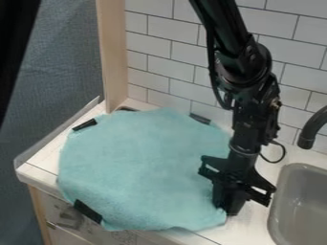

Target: Fold the cloth from bottom right to the left

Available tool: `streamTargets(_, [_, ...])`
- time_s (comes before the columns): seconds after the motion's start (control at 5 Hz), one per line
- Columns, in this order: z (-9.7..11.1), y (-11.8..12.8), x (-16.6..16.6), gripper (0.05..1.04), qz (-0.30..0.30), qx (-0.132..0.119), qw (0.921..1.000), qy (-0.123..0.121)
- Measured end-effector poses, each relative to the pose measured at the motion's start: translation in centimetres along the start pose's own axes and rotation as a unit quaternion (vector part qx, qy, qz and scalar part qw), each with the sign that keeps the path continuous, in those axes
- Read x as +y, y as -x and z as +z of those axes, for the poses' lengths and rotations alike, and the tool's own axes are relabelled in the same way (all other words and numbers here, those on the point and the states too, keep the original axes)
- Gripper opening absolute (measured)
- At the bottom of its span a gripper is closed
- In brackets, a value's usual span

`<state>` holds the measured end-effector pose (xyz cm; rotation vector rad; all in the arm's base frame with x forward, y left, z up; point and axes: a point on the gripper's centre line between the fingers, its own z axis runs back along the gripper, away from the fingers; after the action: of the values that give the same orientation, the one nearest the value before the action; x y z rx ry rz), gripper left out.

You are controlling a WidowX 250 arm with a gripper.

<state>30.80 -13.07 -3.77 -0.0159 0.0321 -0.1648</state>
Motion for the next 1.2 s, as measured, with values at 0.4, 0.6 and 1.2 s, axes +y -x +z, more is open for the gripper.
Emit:
streamTargets(0.4, [0.1, 0.3, -0.3, 0.077, -0.017, 0.011, 0.9997, 0.011])
streamTargets(0.6, [0.5, 0.4, -0.5, 0.068, -0.027, 0.026, 0.9991, 0.018])
streamTargets(1.2, [5.4, -2.4, 4.2, 0.068, -0.031, 0.014, 0.9994, 0.002])
